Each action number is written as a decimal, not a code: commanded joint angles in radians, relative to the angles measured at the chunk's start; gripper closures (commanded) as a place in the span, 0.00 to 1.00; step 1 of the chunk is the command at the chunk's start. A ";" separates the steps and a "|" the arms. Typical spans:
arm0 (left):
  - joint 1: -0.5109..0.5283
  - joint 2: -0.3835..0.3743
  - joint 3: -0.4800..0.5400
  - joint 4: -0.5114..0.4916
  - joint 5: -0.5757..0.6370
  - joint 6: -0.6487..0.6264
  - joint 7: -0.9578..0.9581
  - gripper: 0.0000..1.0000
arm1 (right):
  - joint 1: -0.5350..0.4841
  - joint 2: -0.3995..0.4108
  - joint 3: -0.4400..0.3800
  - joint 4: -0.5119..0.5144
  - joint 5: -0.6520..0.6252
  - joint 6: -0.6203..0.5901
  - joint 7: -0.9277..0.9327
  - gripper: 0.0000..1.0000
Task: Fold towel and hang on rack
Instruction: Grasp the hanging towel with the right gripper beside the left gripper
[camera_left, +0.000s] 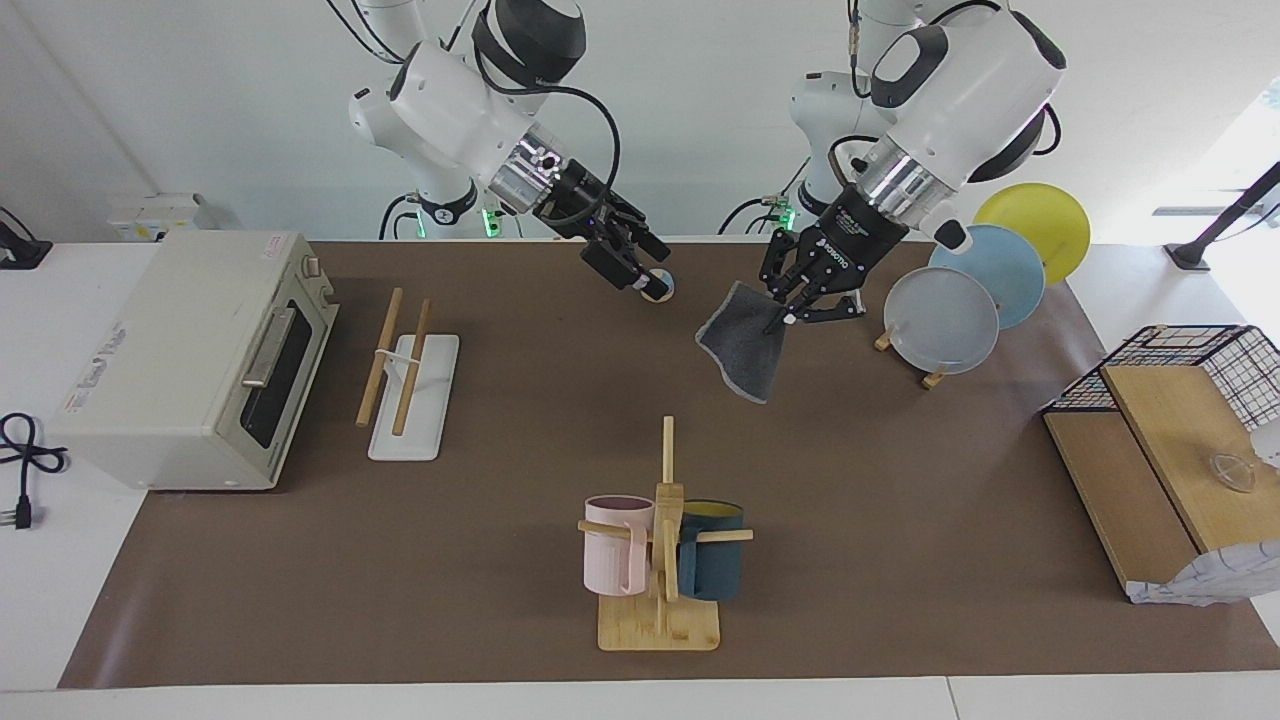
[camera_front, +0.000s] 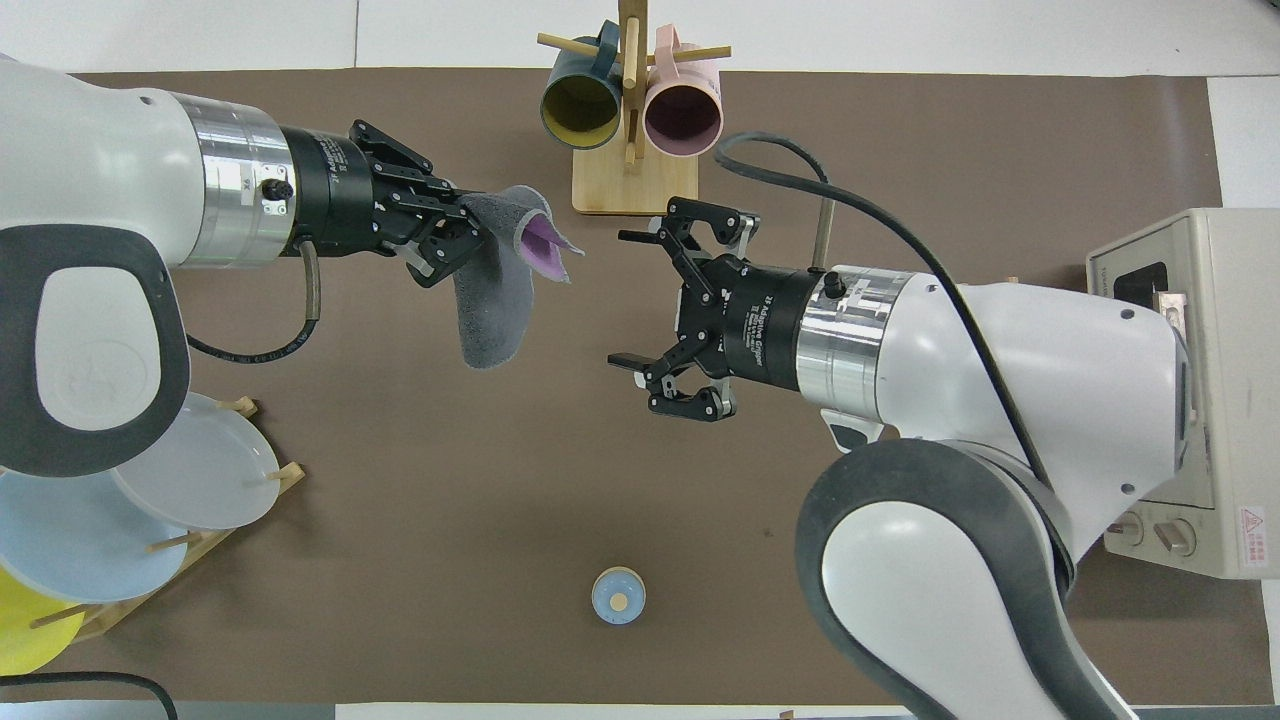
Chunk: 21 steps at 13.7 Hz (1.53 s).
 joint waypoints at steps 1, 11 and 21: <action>-0.009 -0.046 0.010 -0.060 0.000 0.029 -0.043 1.00 | 0.025 0.039 -0.005 0.010 0.032 0.067 -0.046 0.00; -0.026 -0.074 0.009 -0.116 0.002 0.040 -0.107 1.00 | 0.096 0.215 0.000 0.182 0.120 0.216 -0.047 0.00; -0.023 -0.074 0.010 -0.116 0.002 0.042 -0.139 1.00 | 0.107 0.271 0.003 0.231 0.116 0.266 -0.092 0.41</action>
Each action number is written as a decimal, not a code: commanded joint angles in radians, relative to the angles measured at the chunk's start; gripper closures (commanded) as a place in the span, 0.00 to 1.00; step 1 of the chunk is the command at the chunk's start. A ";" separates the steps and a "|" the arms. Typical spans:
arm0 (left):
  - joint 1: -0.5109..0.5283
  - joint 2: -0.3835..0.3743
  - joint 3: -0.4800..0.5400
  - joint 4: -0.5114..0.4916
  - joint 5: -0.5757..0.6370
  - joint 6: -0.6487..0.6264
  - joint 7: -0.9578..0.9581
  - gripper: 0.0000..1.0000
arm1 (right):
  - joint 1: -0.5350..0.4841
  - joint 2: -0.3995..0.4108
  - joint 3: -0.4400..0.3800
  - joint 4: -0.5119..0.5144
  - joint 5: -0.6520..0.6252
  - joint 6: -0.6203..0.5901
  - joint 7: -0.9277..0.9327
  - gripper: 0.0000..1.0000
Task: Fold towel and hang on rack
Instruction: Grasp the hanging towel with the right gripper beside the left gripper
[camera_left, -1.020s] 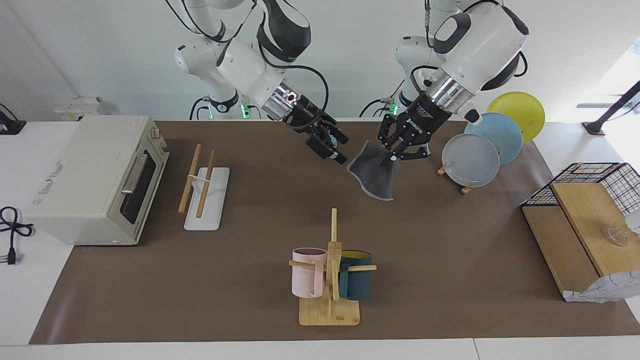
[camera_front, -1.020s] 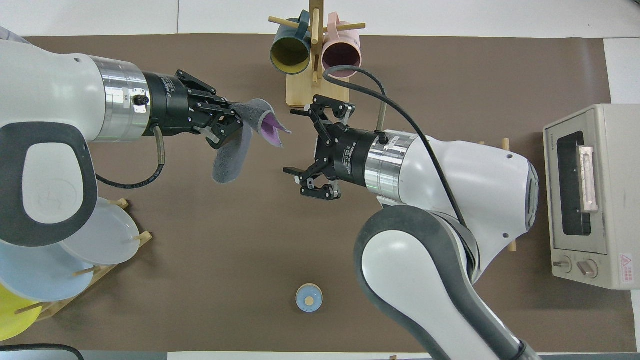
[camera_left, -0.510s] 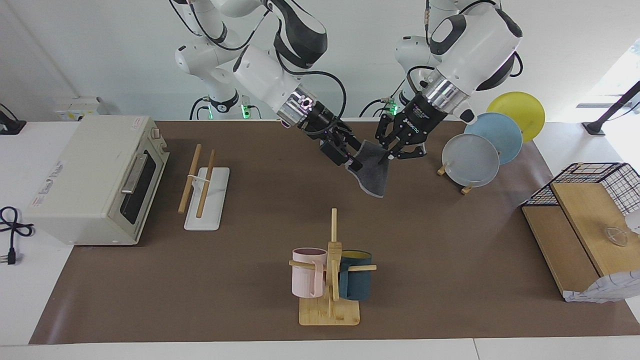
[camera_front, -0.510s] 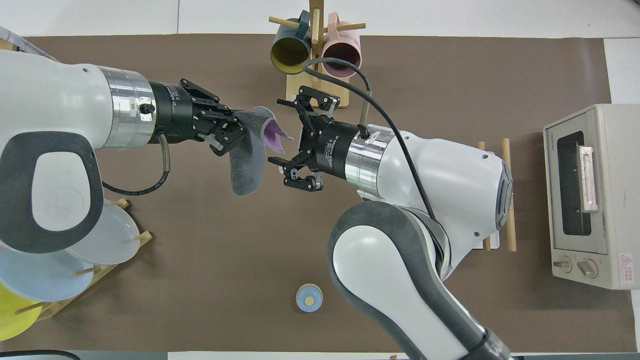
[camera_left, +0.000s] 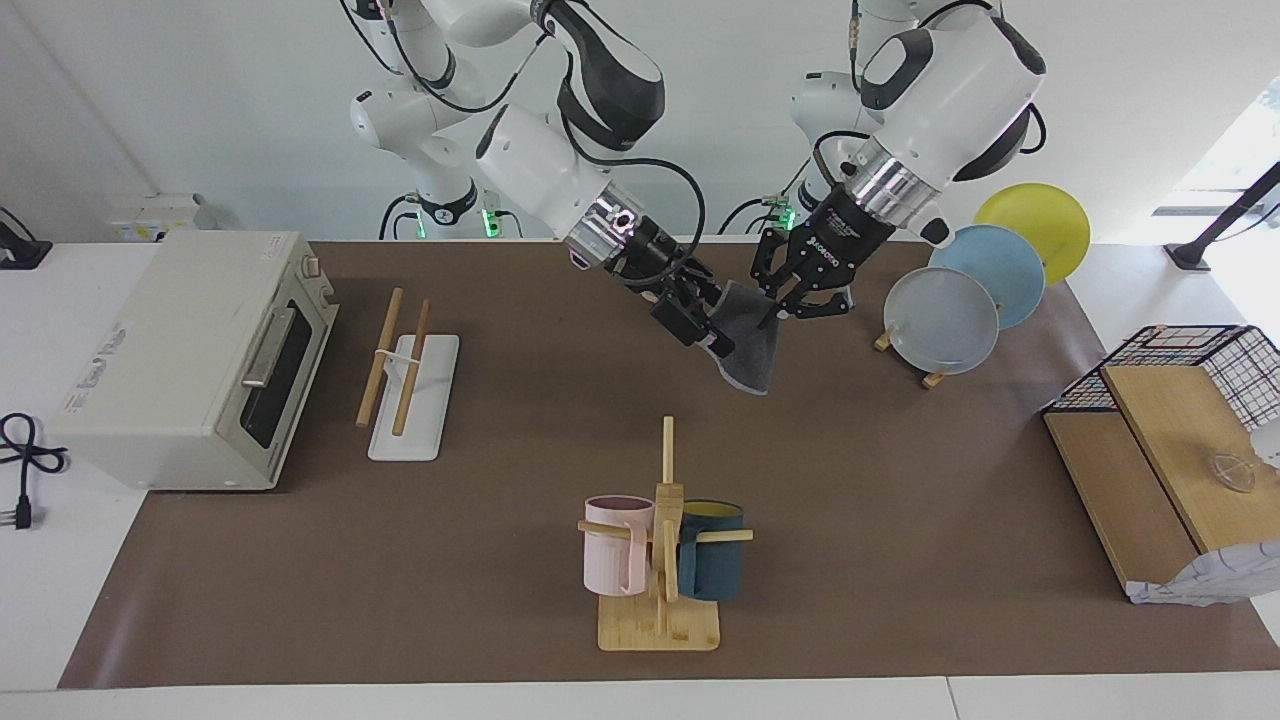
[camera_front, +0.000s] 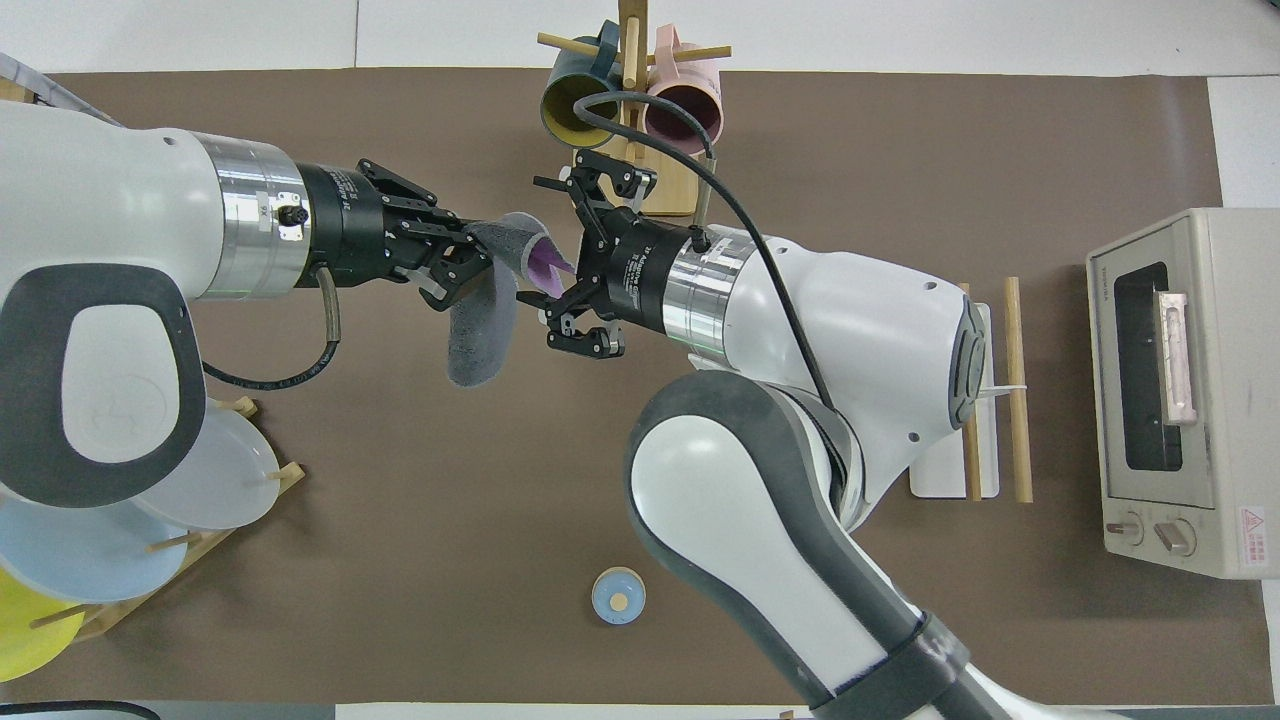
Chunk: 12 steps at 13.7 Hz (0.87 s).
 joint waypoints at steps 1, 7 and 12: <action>-0.014 -0.032 0.010 -0.038 0.002 0.023 -0.030 1.00 | 0.015 0.024 0.003 0.017 0.030 0.041 -0.072 0.74; -0.014 -0.032 0.010 -0.038 0.002 0.023 -0.036 1.00 | 0.012 0.019 0.003 0.008 0.030 0.028 -0.073 1.00; -0.017 -0.032 0.010 -0.038 0.002 0.023 -0.042 1.00 | 0.011 0.010 0.001 -0.011 0.026 0.000 -0.157 1.00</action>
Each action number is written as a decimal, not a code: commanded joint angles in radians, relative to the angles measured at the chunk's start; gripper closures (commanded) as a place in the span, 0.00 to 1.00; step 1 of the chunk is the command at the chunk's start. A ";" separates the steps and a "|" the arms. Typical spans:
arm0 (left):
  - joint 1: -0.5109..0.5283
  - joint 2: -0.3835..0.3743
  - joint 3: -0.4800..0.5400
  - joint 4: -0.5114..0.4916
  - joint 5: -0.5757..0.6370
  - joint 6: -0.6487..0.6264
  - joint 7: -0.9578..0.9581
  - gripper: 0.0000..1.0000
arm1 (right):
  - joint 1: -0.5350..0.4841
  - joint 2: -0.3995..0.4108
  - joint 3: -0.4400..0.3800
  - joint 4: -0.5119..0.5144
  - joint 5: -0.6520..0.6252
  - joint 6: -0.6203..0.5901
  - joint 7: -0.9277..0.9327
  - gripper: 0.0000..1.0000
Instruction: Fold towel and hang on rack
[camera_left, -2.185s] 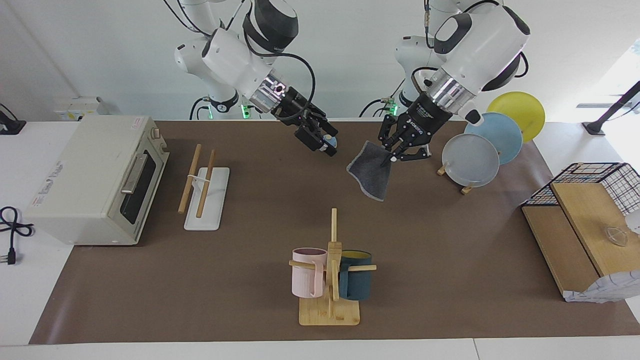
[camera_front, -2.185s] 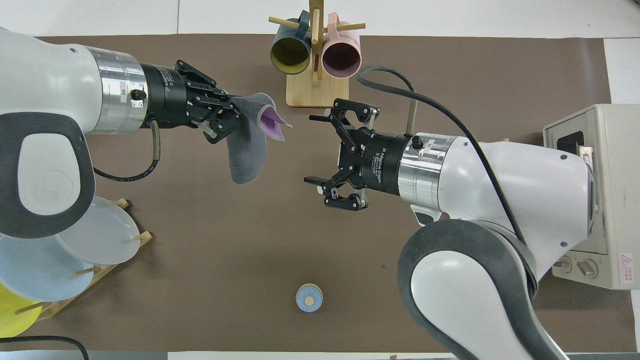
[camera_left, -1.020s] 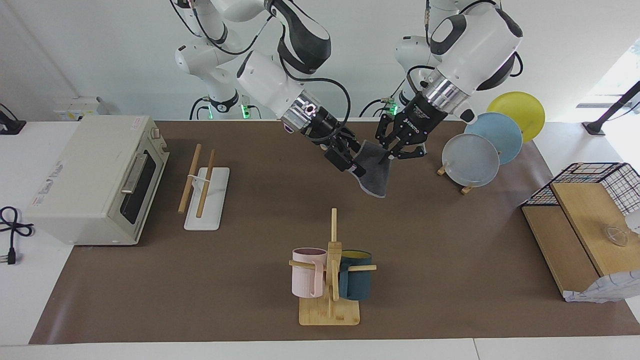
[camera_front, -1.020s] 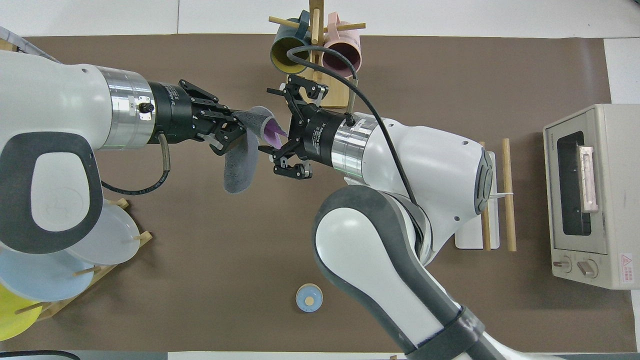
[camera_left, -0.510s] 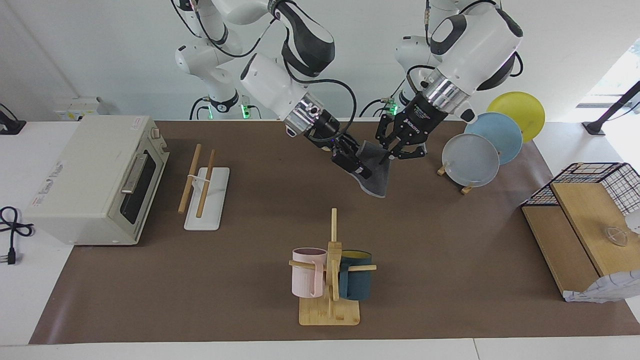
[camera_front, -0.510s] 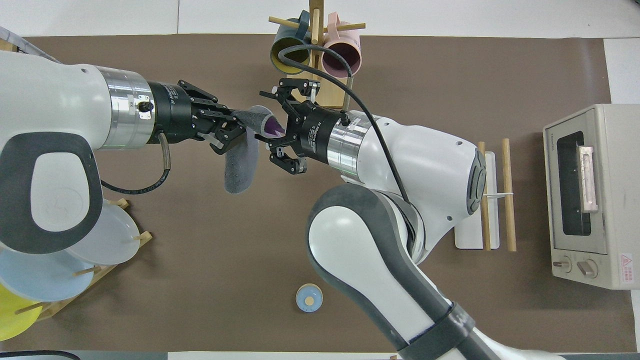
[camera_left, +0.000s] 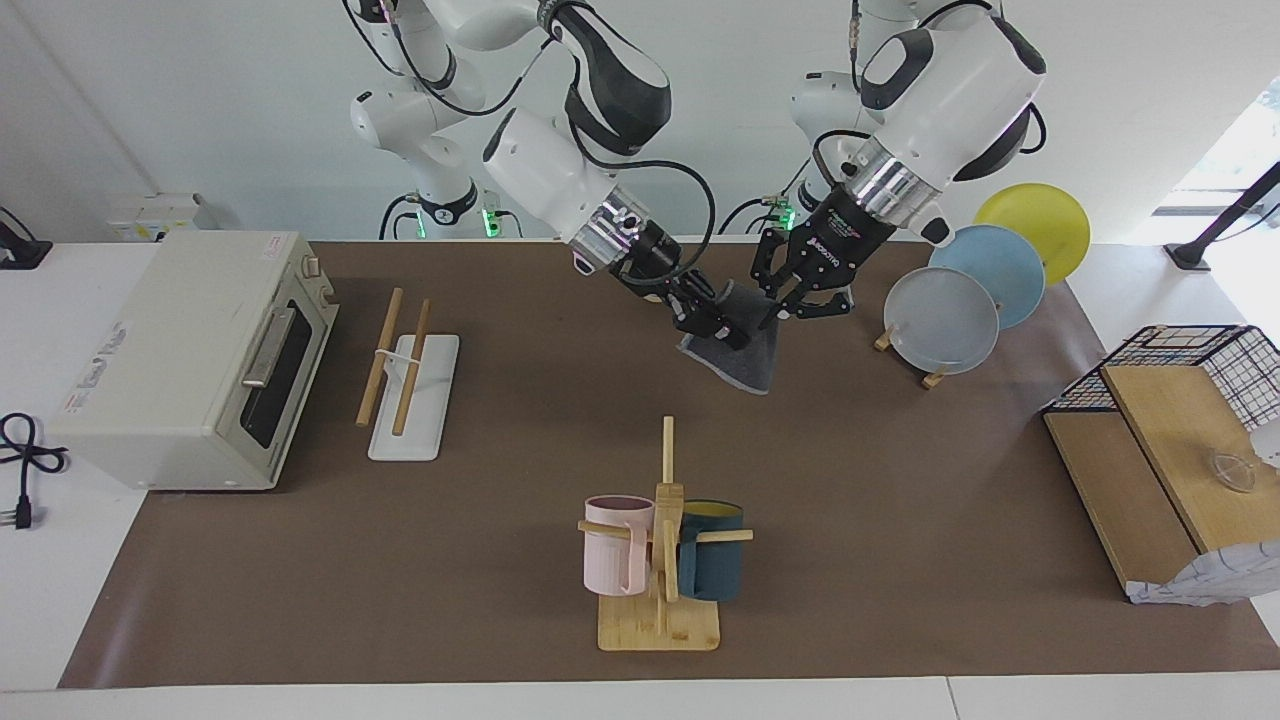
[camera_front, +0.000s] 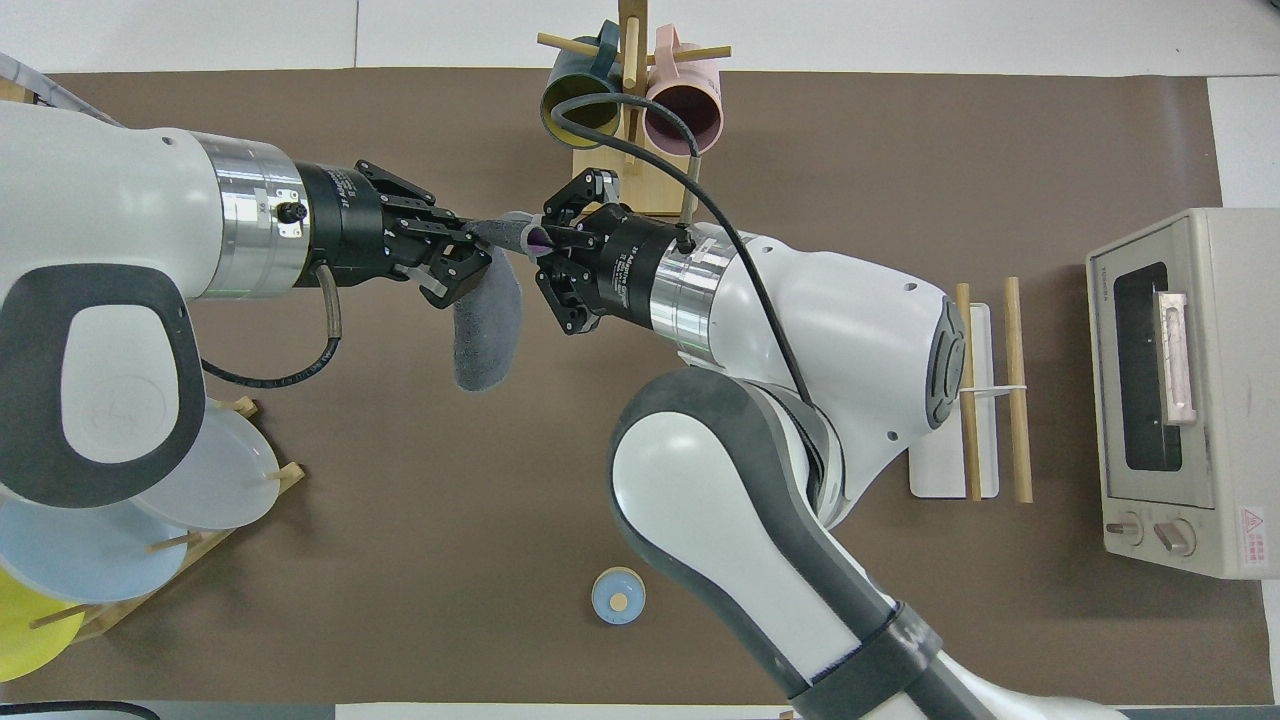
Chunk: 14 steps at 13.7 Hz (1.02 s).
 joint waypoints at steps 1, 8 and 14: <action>-0.015 -0.031 0.010 -0.039 0.003 0.023 -0.019 1.00 | 0.001 -0.002 -0.001 -0.012 0.019 -0.024 -0.129 1.00; -0.015 -0.033 0.012 -0.044 0.014 0.020 -0.017 0.00 | -0.080 -0.061 -0.009 -0.108 -0.123 -0.230 -0.537 1.00; 0.005 -0.060 0.017 -0.097 0.036 0.020 0.099 0.00 | -0.278 -0.111 -0.011 -0.113 -0.579 -0.642 -0.950 1.00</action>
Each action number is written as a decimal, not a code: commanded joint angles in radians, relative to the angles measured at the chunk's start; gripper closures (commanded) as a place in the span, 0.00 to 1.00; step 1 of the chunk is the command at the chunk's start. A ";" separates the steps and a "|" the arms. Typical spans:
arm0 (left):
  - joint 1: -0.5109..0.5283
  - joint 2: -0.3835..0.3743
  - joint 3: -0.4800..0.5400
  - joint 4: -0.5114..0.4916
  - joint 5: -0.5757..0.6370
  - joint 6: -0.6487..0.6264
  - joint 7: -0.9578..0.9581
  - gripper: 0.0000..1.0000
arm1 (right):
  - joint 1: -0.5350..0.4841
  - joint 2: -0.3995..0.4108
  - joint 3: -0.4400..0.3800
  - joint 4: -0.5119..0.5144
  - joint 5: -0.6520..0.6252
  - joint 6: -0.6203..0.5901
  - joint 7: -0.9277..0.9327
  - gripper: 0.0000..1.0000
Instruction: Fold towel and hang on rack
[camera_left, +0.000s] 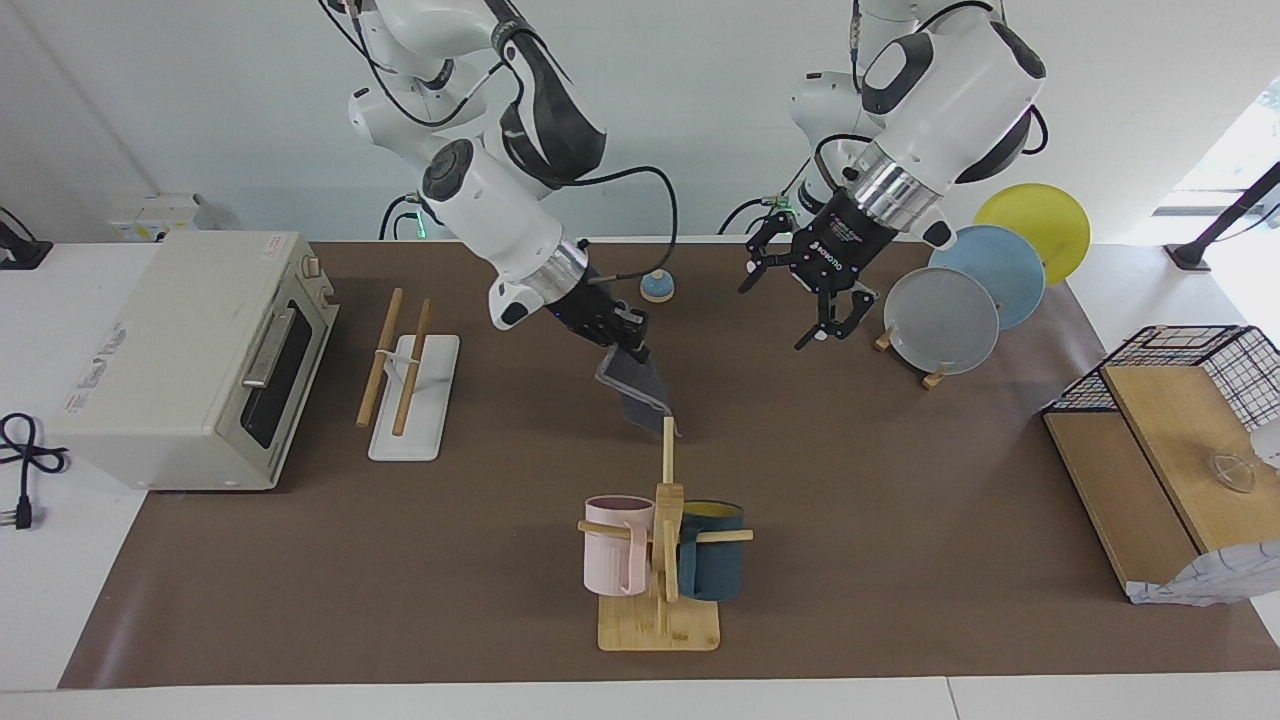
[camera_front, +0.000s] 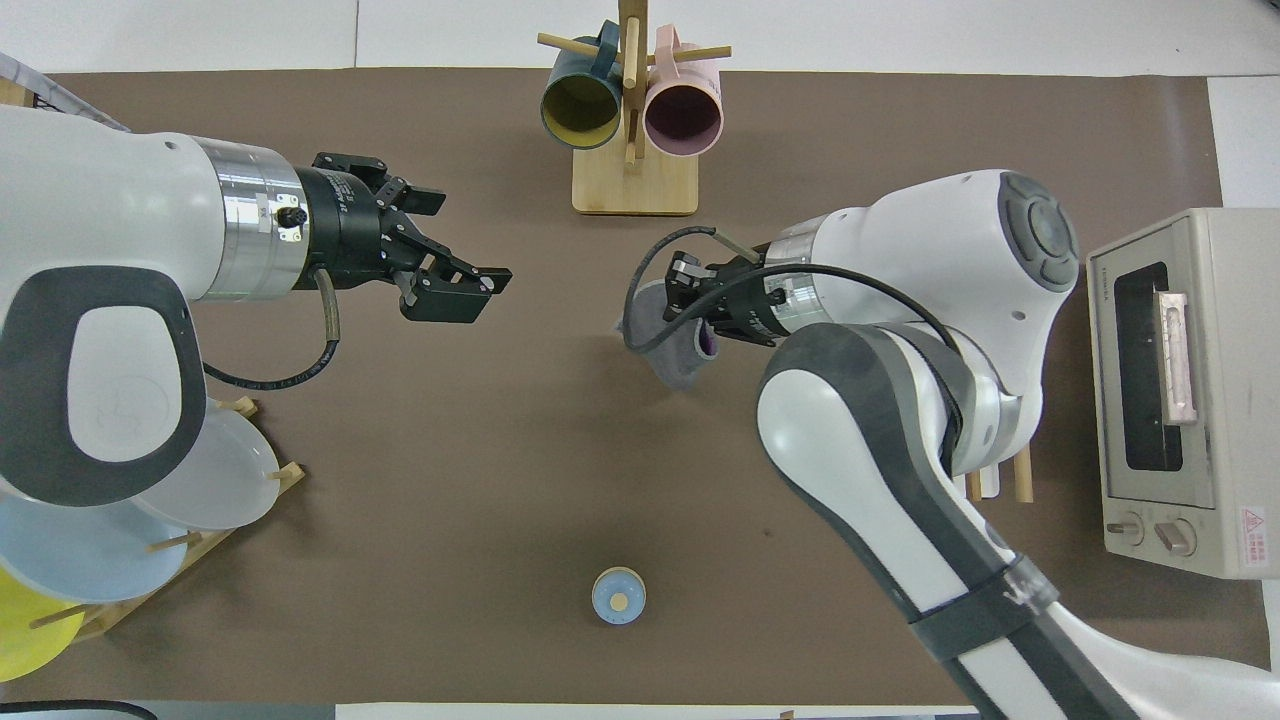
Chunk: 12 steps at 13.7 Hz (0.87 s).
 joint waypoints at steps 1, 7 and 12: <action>0.010 -0.060 0.009 -0.087 0.015 0.018 0.128 0.00 | -0.088 -0.048 0.007 -0.030 -0.087 -0.118 -0.119 1.00; 0.117 -0.097 0.010 -0.145 0.040 -0.038 0.631 0.00 | -0.280 -0.082 0.007 -0.105 -0.198 -0.207 -0.169 1.00; 0.235 -0.100 0.010 -0.151 0.096 -0.080 1.109 0.00 | -0.388 -0.114 0.007 -0.173 -0.287 -0.241 -0.306 1.00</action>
